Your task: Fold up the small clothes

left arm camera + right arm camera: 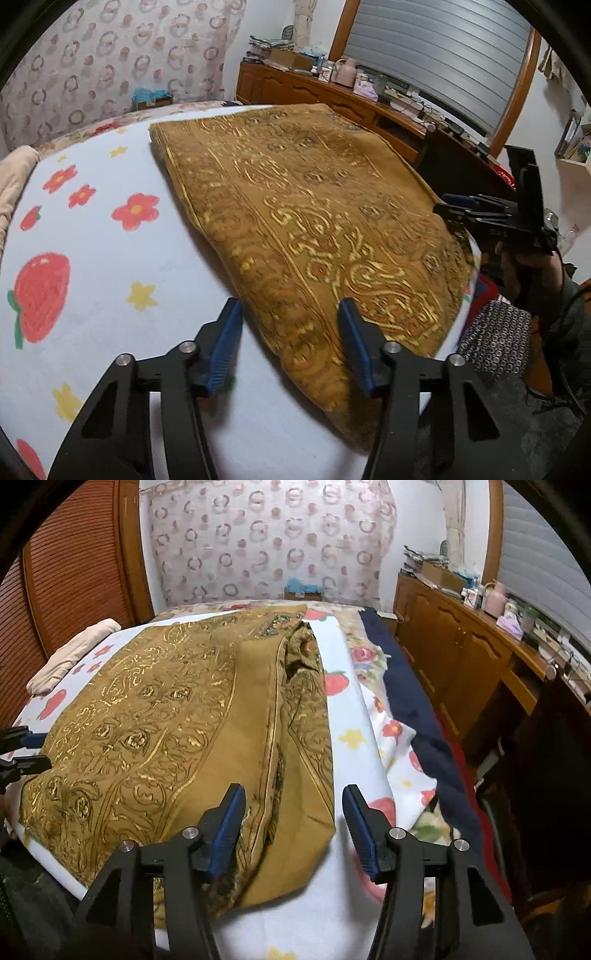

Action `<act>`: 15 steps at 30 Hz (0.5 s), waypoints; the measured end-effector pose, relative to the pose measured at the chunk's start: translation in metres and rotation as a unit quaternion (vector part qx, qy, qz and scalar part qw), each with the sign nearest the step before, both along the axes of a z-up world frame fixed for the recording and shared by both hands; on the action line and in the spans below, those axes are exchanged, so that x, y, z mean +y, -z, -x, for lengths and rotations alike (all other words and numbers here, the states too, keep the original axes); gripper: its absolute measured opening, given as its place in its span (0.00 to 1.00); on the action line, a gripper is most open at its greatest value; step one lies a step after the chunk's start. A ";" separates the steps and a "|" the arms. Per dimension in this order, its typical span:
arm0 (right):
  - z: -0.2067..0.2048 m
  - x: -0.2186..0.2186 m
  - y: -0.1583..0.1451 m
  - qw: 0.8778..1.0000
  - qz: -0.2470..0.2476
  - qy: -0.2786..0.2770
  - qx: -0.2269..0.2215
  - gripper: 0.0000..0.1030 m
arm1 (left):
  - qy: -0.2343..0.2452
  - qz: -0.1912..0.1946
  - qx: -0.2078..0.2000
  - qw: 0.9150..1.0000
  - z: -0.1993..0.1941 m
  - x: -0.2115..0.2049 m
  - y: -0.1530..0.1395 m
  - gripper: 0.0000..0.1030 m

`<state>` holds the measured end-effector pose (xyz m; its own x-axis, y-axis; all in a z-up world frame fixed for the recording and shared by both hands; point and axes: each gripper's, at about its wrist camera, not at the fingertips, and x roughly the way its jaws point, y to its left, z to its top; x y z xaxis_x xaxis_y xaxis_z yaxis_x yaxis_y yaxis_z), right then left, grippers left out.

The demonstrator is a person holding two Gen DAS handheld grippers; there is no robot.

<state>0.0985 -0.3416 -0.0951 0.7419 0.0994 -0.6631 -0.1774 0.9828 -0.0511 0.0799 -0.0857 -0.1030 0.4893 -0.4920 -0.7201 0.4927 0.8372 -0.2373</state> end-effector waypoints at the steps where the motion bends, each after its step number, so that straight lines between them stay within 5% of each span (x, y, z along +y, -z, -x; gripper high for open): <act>1: 0.001 -0.001 0.001 1.000 0.001 0.002 0.002 0.57 | -0.001 0.000 -0.002 1.000 0.003 0.001 0.000 0.52; 15: 0.004 -0.003 0.003 0.998 -0.041 -0.029 0.024 0.57 | 0.007 0.001 0.009 1.000 0.021 0.003 -0.001 0.44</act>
